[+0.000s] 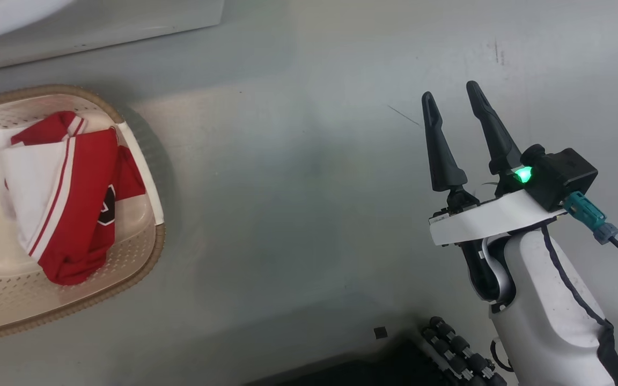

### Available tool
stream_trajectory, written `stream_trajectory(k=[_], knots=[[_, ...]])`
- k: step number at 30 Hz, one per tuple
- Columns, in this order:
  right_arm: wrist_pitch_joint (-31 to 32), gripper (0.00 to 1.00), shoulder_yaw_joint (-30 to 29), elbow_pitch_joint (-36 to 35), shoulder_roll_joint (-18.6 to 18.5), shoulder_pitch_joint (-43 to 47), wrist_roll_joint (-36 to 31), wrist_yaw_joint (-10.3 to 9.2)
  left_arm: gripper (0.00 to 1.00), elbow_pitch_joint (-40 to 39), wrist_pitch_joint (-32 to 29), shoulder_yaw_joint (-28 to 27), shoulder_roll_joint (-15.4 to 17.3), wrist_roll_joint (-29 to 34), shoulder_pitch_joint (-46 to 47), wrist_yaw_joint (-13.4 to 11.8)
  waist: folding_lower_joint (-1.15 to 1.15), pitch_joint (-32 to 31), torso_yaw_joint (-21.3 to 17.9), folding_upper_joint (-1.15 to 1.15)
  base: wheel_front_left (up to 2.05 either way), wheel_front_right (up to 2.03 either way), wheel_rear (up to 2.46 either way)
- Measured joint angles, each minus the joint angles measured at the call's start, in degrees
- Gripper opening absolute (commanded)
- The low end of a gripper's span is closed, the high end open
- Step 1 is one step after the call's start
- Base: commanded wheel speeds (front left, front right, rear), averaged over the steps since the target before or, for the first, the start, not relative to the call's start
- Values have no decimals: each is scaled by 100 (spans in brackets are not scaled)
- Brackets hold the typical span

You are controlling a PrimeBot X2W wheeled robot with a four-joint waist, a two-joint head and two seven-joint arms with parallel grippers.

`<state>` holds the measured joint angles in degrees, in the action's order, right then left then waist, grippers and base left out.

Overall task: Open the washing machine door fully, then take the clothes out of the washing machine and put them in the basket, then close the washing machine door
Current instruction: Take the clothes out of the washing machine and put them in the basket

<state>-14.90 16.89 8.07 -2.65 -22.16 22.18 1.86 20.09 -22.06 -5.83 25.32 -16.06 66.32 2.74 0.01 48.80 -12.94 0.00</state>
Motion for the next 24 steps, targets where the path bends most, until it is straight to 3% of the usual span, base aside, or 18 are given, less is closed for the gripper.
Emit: stream_trajectory(k=[24], knots=[[0,100,379,46,4,-95,156,-44,100,615,-934,-76,523,328,896,-448,-1,457,-347,0,0,0,0]])
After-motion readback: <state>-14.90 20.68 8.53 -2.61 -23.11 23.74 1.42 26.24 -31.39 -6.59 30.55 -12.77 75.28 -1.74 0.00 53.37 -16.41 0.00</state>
